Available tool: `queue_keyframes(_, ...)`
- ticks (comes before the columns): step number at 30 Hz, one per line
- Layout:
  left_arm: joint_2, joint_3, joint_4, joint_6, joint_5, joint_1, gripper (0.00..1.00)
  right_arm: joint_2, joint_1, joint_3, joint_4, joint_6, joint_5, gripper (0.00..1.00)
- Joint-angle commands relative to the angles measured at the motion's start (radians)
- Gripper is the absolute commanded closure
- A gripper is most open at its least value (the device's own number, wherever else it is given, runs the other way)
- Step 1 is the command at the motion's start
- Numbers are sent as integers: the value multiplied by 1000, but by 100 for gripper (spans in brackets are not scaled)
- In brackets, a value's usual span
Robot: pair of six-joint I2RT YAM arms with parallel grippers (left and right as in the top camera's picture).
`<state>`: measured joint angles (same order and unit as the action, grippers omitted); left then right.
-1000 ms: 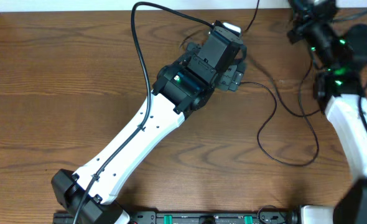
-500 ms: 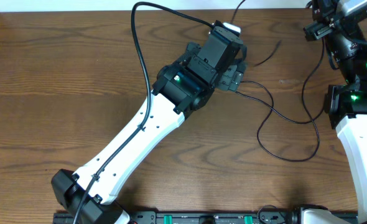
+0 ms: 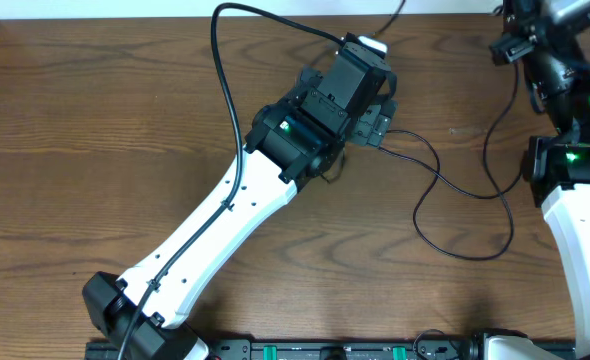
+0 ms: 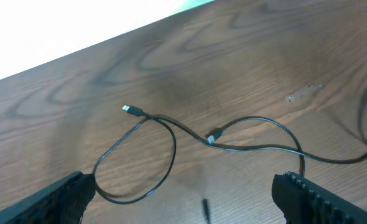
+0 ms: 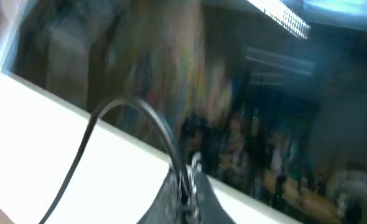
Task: Untangle cables
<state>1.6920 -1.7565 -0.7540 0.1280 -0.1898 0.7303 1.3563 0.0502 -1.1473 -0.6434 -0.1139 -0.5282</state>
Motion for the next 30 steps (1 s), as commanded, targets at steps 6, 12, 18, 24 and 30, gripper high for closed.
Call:
queue_keyframes(6,-13,-10,-2,-3,-13,0,5,-8,119,-6,261,-162,280,99)
queue_keyframes(12,-13,-10,-2,-3,-13,0,5,-8,280,-6,404,-187,478,99)
queue_keyframes(18,-13,-10,-2,-3,-13,0,5,12,444,-6,476,-137,478,99)
queue_keyframes(24,-13,-10,-2,-3,-13,0,5,77,617,-6,529,35,477,99)
queue_keyframes(30,-13,-10,-2,-3,-13,0,5,198,747,-6,578,167,477,99)
